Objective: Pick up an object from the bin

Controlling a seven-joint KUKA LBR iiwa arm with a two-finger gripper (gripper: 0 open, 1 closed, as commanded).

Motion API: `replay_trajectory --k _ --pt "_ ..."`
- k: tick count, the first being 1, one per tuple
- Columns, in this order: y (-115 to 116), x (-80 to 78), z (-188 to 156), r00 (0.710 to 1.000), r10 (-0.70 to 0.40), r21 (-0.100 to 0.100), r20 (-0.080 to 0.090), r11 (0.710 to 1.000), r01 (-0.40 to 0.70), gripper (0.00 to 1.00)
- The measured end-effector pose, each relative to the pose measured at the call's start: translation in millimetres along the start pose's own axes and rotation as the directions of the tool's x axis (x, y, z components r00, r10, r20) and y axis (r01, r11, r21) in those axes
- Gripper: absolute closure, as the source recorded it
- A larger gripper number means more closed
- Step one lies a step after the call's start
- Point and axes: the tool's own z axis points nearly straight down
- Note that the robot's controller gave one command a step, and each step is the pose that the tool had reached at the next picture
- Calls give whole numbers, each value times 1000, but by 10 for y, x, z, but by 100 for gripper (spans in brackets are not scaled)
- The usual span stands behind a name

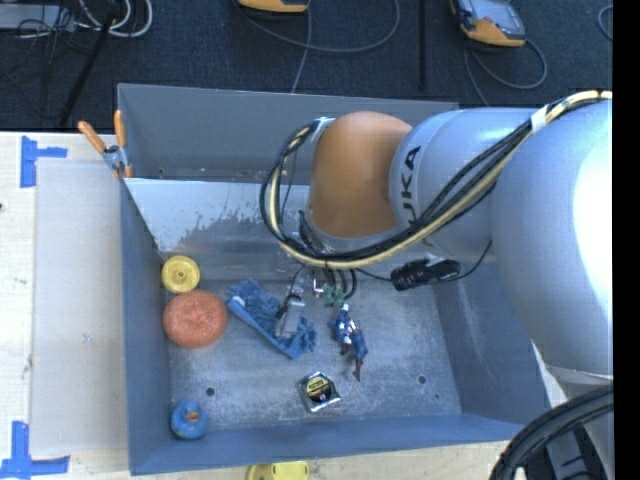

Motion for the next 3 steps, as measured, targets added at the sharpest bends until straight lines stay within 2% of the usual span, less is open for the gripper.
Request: replay_trajectory --k 1,2,3 --pt "-44 130 591 999 38 2 -6 999 -38 0" --pt "-80 67 557 985 174 1 -1 985 -174 100" --pt "-80 67 557 985 174 1 -1 985 -174 100"
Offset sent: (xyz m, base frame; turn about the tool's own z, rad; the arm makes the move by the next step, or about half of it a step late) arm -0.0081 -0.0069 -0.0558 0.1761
